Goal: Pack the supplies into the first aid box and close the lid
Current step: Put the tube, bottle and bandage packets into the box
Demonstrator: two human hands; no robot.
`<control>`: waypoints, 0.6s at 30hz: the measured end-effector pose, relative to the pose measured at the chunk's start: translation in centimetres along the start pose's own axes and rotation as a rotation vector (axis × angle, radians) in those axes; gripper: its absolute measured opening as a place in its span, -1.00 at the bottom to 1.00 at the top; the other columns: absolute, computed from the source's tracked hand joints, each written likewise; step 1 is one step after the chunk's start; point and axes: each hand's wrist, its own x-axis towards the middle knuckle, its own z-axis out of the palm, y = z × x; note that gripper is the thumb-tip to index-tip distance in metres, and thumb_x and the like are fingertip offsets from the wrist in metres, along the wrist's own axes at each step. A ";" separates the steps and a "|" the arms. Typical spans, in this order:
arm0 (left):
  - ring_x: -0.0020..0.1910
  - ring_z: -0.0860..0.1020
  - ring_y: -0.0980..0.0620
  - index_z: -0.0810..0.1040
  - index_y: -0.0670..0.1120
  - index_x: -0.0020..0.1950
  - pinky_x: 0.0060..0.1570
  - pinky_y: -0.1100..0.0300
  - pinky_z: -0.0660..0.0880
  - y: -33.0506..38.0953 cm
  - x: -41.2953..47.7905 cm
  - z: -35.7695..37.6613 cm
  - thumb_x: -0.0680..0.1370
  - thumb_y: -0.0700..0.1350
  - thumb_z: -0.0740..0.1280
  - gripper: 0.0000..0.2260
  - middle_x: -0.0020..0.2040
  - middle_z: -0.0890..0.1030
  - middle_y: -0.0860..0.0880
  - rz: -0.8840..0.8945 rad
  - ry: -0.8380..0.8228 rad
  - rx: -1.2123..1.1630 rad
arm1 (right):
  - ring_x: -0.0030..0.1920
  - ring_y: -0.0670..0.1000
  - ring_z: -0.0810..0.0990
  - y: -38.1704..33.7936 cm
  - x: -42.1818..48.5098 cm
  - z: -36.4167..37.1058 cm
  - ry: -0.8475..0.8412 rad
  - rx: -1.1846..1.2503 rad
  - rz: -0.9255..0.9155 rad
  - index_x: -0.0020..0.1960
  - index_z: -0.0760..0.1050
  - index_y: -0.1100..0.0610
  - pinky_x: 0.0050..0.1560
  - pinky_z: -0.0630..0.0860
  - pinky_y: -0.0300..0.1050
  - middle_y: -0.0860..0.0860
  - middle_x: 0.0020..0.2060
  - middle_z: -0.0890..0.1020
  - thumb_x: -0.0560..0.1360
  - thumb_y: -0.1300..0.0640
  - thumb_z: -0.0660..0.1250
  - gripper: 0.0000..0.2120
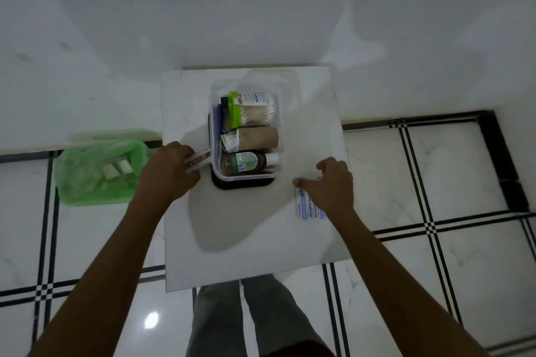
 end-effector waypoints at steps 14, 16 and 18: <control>-0.20 0.56 -0.02 0.65 -0.18 -0.02 -0.11 0.26 0.35 7.9 -1.4 -9.5 0.43 0.01 0.41 -0.72 -0.22 0.62 -0.07 -0.265 0.432 -0.499 | -0.14 0.16 0.63 1.4 -2.0 0.3 0.024 0.167 0.071 -0.12 0.51 0.30 -0.27 0.49 -0.15 0.20 -0.14 0.64 0.36 0.19 0.51 -0.76; -0.27 0.54 0.00 0.65 -0.18 -0.03 -0.19 0.26 0.35 9.5 -0.6 -9.1 0.42 0.01 0.42 -0.72 -0.26 0.60 -0.05 -0.236 0.370 -0.466 | -0.01 0.15 0.57 1.0 -2.2 -0.2 -0.002 0.137 0.094 -0.01 0.48 0.26 -0.08 0.53 -0.01 0.16 -0.03 0.57 0.29 0.09 0.56 -0.59; -0.33 0.52 0.03 0.63 -0.17 0.01 -0.28 0.26 0.37 10.4 0.1 -7.8 0.39 0.00 0.44 -0.70 -0.28 0.60 -0.06 -0.220 0.304 -0.432 | 0.12 0.15 0.45 0.9 -2.6 -0.2 -0.057 0.035 0.150 0.16 0.37 0.23 0.09 0.44 0.03 0.14 0.09 0.46 0.19 -0.02 0.61 -0.30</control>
